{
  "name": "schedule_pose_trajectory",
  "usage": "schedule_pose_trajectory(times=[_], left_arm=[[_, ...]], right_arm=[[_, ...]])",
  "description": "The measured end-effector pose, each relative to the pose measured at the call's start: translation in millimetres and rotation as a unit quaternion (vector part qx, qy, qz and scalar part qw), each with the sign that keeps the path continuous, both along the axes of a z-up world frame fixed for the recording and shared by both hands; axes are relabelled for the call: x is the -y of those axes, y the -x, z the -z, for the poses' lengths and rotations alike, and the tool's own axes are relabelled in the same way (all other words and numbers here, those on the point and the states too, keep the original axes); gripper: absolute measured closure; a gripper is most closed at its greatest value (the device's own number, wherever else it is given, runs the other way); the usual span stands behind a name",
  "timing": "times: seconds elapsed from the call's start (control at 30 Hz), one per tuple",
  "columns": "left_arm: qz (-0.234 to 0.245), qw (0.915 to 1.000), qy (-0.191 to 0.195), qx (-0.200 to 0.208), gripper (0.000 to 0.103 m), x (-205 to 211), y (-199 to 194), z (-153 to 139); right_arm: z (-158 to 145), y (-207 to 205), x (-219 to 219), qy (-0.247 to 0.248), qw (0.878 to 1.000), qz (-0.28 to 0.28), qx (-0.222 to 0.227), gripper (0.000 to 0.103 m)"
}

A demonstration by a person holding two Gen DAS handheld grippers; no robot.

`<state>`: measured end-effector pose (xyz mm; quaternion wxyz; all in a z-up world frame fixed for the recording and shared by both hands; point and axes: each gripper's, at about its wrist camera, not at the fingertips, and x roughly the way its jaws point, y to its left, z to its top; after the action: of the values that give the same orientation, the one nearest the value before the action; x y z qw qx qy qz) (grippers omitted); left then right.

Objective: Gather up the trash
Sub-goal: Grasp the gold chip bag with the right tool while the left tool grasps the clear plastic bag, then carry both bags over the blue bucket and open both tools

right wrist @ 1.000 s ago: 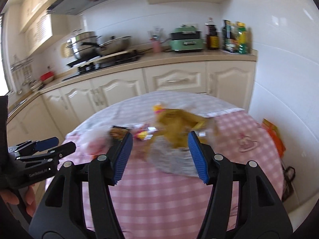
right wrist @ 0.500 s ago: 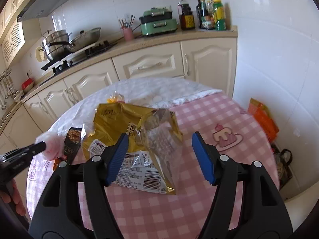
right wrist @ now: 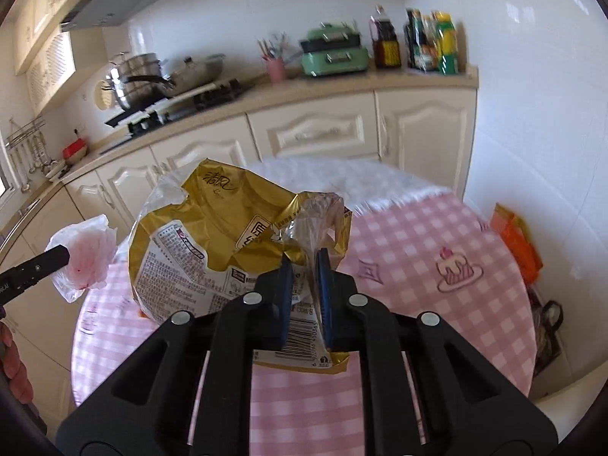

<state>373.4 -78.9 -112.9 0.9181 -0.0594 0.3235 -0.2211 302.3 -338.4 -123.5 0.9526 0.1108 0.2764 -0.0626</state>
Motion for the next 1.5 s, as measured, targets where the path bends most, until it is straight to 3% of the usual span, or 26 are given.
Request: schedule_pose_trajectory(times=[0.33, 0.5, 0.67, 0.83, 1.07, 1.3, 1.5], left_arm=[[-0.068, 0.9974, 0.017, 0.018, 0.091, -107, 39, -17], [-0.133, 0.9907, 0.027, 0.007, 0.091, -185, 54, -5], [-0.205, 0.9781, 0.031, -0.021, 0.091, -266, 66, 27], [-0.258, 0.9643, 0.017, -0.055, 0.091, -322, 66, 71], [-0.282, 0.9481, 0.023, -0.145, 0.091, -374, 37, 166], [-0.267, 0.9363, 0.021, -0.227, 0.091, -378, 4, 258], [-0.248, 0.9334, 0.004, -0.259, 0.090, -367, -37, 302]], right_arm=[[-29, -9, -144, 0.014, 0.992, -0.121, 0.018, 0.090], [-19, -20, -243, 0.024, 0.980, -0.196, 0.011, 0.090], [4, -29, -338, 0.048, 0.966, -0.254, -0.007, 0.090], [45, -43, -409, 0.077, 0.951, -0.295, -0.039, 0.090], [137, -74, -470, 0.114, 0.935, -0.315, -0.119, 0.090], [232, -113, -480, 0.140, 0.923, -0.298, -0.197, 0.090], [281, -132, -465, 0.145, 0.921, -0.278, -0.231, 0.090]])
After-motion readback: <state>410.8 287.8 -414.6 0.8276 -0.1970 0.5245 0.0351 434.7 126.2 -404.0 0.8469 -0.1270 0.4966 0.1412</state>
